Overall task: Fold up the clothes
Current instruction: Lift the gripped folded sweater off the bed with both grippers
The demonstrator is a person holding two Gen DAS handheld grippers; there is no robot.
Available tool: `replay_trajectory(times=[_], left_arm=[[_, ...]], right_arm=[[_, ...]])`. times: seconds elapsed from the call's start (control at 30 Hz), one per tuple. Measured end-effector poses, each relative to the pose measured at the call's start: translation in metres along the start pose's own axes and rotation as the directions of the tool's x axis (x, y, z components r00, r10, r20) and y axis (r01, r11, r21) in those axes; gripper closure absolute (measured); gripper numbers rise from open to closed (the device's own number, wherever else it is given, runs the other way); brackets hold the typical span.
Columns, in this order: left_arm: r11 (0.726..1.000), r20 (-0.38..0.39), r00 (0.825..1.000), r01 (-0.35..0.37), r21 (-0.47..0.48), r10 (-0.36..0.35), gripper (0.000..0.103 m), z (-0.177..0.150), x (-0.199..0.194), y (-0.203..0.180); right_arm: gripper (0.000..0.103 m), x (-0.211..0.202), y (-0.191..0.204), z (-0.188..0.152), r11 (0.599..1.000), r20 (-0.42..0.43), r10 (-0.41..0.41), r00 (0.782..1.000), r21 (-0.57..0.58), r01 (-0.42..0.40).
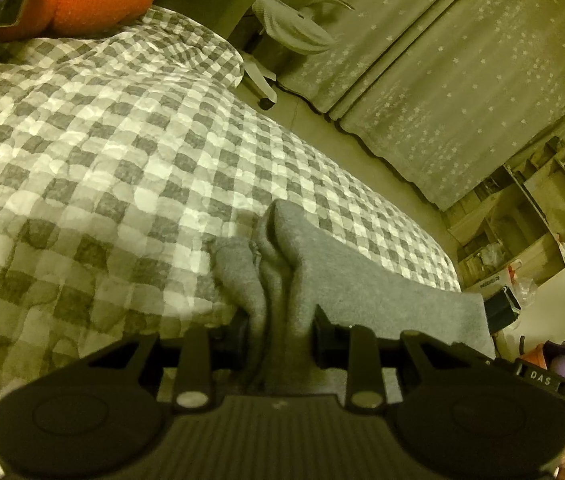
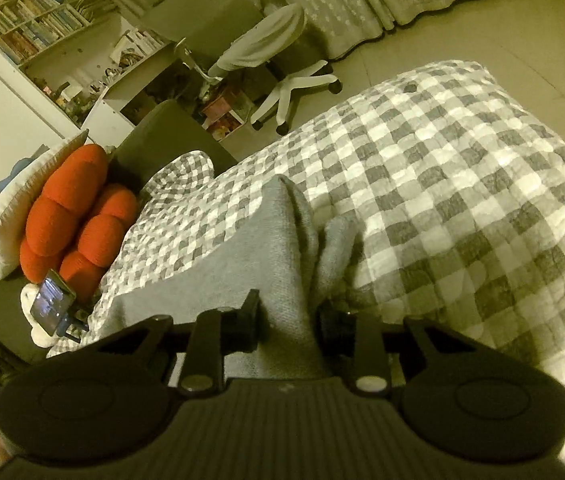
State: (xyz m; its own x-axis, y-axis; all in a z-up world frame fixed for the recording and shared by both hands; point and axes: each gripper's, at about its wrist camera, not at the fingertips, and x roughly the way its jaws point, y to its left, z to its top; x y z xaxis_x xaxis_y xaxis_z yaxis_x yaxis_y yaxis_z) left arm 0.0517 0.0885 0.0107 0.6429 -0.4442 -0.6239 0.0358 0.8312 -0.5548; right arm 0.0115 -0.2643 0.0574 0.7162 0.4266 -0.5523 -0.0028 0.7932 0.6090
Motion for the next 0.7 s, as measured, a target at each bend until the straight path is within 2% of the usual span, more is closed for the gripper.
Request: replay_trajectory(times=[0.33, 0.5, 0.7], left_arm=[[1.0, 0.013, 1.0, 0.009, 0.01, -0.009, 0.069, 0.001, 0.004, -0.002], [0.997, 0.039, 0.999, -0.031, 0.065, 0.029, 0.079, -0.001, 0.001, -0.014], [0.996, 0.073, 0.997, -0.044, 0.075, 0.039, 0.082, 0.001, -0.011, -0.021]], right_arm=[[0.072, 0.006, 0.007, -0.003, 1.0, 0.015, -0.024, 1.0, -0.018, 0.024], [0.073, 0.006, 0.015, -0.005, 0.997, 0.03, -0.052, 0.998, -0.05, 0.054], [0.076, 0.004, 0.04, -0.009, 0.981, 0.083, -0.108, 0.991, -0.155, 0.12]])
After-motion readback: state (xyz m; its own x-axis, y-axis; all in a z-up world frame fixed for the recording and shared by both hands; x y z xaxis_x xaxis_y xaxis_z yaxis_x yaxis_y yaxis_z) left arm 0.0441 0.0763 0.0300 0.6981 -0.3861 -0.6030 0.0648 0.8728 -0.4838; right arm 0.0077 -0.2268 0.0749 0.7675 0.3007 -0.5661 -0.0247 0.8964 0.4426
